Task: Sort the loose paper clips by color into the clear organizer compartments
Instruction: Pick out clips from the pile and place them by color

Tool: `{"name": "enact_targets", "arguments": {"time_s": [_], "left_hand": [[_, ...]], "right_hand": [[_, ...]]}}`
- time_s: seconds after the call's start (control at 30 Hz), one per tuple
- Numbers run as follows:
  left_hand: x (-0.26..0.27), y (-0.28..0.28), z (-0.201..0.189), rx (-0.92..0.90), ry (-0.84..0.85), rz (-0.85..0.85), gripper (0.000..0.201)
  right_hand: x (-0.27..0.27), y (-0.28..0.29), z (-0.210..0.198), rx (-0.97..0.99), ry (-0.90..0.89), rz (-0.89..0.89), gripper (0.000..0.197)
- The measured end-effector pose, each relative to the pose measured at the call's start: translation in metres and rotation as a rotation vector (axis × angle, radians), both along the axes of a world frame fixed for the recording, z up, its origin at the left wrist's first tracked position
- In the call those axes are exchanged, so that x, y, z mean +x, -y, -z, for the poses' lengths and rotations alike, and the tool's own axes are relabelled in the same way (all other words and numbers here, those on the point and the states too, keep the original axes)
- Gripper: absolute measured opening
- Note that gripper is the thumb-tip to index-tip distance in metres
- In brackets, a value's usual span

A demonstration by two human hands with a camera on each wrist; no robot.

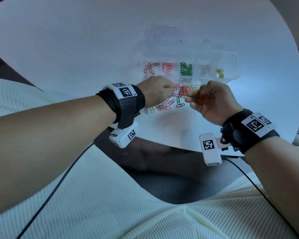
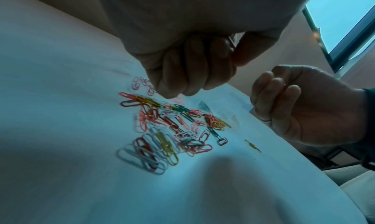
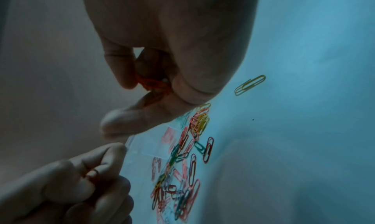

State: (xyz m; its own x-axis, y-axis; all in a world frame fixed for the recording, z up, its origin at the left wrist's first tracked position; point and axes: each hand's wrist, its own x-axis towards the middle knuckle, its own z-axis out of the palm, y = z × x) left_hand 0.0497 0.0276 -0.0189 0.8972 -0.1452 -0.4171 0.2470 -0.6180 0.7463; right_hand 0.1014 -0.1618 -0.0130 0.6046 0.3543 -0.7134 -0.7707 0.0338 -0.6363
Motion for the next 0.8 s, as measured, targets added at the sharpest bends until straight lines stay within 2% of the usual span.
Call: {"name": "enact_targets", "arguments": {"time_s": [0.07,0.17,0.23,0.3,0.37,0.5,0.53,0.63,0.73,0.8], "left_hand": [[-0.001,0.001,-0.001,-0.093,-0.035,-0.012,0.033],[-0.003,0.006,-0.011,-0.313,-0.105,-0.079,0.02],[0.0,0.007,-0.02,-0.431,-0.097,-0.164,0.03],[0.004,0.008,-0.03,-0.527,-0.053,-0.26,0.034],[0.01,0.005,-0.04,-0.635,-0.001,-0.387,0.029],[0.02,-0.009,-0.058,-0.732,0.057,-0.623,0.032],[0.023,-0.015,-0.062,-0.716,0.044,-0.669,0.031],[0.03,-0.032,-0.058,-0.524,-0.091,-0.772,0.024],[0.032,-0.045,-0.046,-0.303,-0.225,-0.801,0.02],[0.033,-0.049,-0.043,-0.203,-0.243,-0.791,0.022]], "right_hand": [[0.0,-0.003,-0.001,-0.047,-0.01,-0.043,0.04],[-0.002,-0.009,-0.001,-0.185,0.107,-0.143,0.039],[-0.005,-0.017,-0.002,-0.26,0.168,-0.18,0.04],[-0.009,-0.025,-0.002,-0.254,0.161,-0.186,0.037],[-0.011,-0.033,-0.003,-0.224,0.136,-0.167,0.029],[-0.009,-0.053,-0.011,-0.168,0.048,-0.087,0.007],[-0.008,-0.059,-0.013,-0.137,0.027,-0.051,0.002],[0.0,-0.077,-0.02,-0.035,0.009,0.061,0.004],[0.01,-0.095,-0.028,-0.011,0.036,0.079,0.011],[0.015,-0.107,-0.032,-0.042,0.049,0.1,0.006]]}}
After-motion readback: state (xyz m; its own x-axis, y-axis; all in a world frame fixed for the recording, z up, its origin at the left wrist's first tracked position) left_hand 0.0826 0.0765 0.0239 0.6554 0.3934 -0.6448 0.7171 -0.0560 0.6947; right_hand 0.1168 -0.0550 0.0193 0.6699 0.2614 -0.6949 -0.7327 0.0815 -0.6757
